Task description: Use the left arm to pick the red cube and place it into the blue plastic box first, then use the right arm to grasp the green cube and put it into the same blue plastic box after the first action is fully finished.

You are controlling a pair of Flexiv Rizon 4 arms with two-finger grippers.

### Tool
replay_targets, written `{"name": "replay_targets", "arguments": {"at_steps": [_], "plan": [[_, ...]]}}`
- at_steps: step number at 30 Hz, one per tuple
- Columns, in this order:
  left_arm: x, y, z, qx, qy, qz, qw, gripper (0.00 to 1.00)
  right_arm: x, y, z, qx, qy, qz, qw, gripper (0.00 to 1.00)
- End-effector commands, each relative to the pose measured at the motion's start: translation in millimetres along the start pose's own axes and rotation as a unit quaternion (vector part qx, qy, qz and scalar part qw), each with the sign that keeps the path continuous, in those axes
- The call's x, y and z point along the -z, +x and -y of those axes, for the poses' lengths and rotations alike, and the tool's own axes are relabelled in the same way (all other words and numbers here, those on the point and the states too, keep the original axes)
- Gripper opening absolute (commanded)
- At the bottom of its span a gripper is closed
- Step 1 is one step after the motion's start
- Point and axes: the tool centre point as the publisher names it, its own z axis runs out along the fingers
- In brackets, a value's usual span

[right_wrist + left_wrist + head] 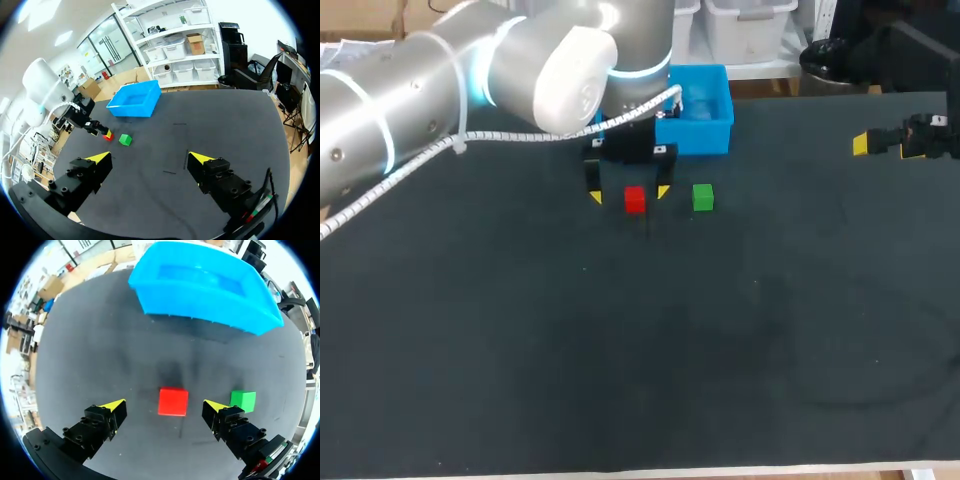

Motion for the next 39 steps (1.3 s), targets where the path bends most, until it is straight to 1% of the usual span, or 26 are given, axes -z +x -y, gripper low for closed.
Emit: {"name": "replay_targets", "arguments": {"at_steps": [1,9,25,26,27,28,29,39], "plan": [[-5.1,1.2,-1.0,0.001,0.005,0.0,1.0,1.0,0.0,0.0,-0.1,0.0,0.001,0.0,1.0,1.0],[-7.1,2.1,1.8,0.006,0.013,-0.001,1.0,1.0,0.0,0.0,-0.1,0.0,0.001,0.0,1.0,1.0],[-16.0,6.0,-2.3,0.001,0.003,-0.005,1.0,1.0,0.0,0.0,-0.1,0.0,0.001,0.0,1.0,1.0],[-16.2,6.5,-1.8,0.0,0.003,-0.005,1.0,0.58,0.0,0.0,-0.1,0.0,0.001,0.0,1.0,1.0],[-16.4,6.9,-1.3,0.0,0.004,-0.006,1.0,0.38,0.0,0.0,-0.1,0.0,0.001,0.0,1.0,1.0],[-16.5,7.2,-0.9,0.0,0.004,-0.006,1.0,0.29,0.0,0.0,-0.1,0.0,0.001,0.0,1.0,1.0],[-16.4,7.6,-0.3,-0.001,0.004,-0.006,1.0,0.0,0.0,0.0,-0.1,0.0,0.001,0.0,1.0,1.0],[-13.9,8.2,1.7,-0.002,0.009,-0.005,1.0,0.0,0.0,0.0,-0.1,0.0,0.001,0.0,1.0,1.0]]}}
